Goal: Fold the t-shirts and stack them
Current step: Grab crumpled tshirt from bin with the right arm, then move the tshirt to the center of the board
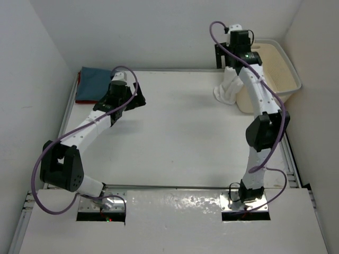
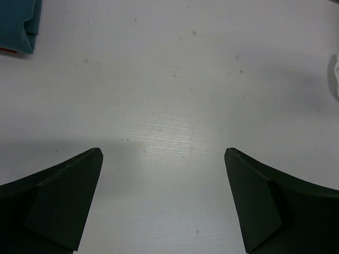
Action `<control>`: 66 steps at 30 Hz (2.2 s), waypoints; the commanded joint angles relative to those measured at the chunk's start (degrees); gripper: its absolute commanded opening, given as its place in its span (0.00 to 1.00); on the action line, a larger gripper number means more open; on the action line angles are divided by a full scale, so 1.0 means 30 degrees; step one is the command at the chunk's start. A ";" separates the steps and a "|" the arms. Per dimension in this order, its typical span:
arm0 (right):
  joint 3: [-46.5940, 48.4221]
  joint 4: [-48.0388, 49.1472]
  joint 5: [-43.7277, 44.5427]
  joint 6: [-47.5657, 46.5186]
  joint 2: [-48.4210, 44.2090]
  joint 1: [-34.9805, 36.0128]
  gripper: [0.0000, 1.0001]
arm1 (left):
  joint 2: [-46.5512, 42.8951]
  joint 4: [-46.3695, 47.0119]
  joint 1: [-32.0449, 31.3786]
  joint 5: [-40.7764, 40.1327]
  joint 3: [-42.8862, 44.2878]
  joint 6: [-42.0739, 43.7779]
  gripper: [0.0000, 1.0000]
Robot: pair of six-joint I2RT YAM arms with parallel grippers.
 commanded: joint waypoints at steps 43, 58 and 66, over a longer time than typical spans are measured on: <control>0.3528 0.7223 -0.6980 0.6873 0.2474 -0.6080 0.00 | 0.1600 -0.0589 0.0071 -0.0809 0.2792 0.0790 1.00; 0.4548 1.9497 -2.1144 1.6098 -0.2160 -0.4065 0.00 | 0.0195 0.0494 0.0100 -0.0954 0.2734 0.0819 1.00; 0.4378 2.0437 -2.4151 1.5014 -0.3595 0.1826 0.00 | -0.1123 0.0114 0.0626 -0.1951 0.2384 0.0088 1.00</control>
